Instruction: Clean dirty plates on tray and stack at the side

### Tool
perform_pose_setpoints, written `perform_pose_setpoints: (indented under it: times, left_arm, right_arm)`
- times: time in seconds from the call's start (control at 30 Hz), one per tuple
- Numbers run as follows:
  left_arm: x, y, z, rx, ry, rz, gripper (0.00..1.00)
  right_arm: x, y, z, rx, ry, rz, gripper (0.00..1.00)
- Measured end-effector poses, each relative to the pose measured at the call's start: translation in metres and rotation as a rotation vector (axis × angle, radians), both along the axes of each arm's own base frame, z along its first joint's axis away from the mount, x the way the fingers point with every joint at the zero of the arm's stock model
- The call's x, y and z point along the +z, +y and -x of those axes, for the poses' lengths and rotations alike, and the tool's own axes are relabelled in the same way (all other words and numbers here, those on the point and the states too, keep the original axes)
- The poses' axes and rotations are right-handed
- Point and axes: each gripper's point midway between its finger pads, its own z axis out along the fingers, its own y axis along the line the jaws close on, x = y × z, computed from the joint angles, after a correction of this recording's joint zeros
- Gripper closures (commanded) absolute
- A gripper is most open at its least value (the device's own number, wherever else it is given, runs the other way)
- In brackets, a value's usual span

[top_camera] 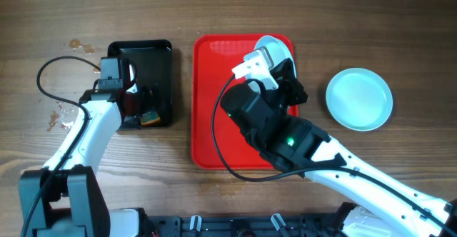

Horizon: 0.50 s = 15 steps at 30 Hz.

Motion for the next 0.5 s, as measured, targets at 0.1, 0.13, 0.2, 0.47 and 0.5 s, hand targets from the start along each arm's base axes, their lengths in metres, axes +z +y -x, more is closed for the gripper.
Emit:
perform_pose_setpoints:
  times: [0.1,0.13,0.2,0.47,0.5]
  left_arm:
    - [0.0000,0.0000,0.0000,0.000,0.000,0.000,0.00]
    - [0.0000,0.0000,0.0000,0.000,0.000,0.000,0.00]
    - [0.0000,0.0000,0.0001,0.000,0.000,0.000,0.00]
    - [0.0000,0.0000,0.0000,0.000,0.000,0.000,0.00]
    - [0.0000,0.0000,0.0001,0.000,0.000,0.000,0.00]
  right_arm:
    - [0.0045,0.0096,0.0022,0.036,0.000,0.049,0.96]
    - [0.0058,0.0106,0.0025,0.040,0.000,0.067,0.96]
    - [0.0074,0.0111,0.0024,0.042,-0.002,0.078,0.96]
    - [0.0063,0.0096,0.0031,0.035,-0.001,0.076,0.96]
    - [0.0029,0.0047,0.0037,0.016,0.003,0.059,0.96]
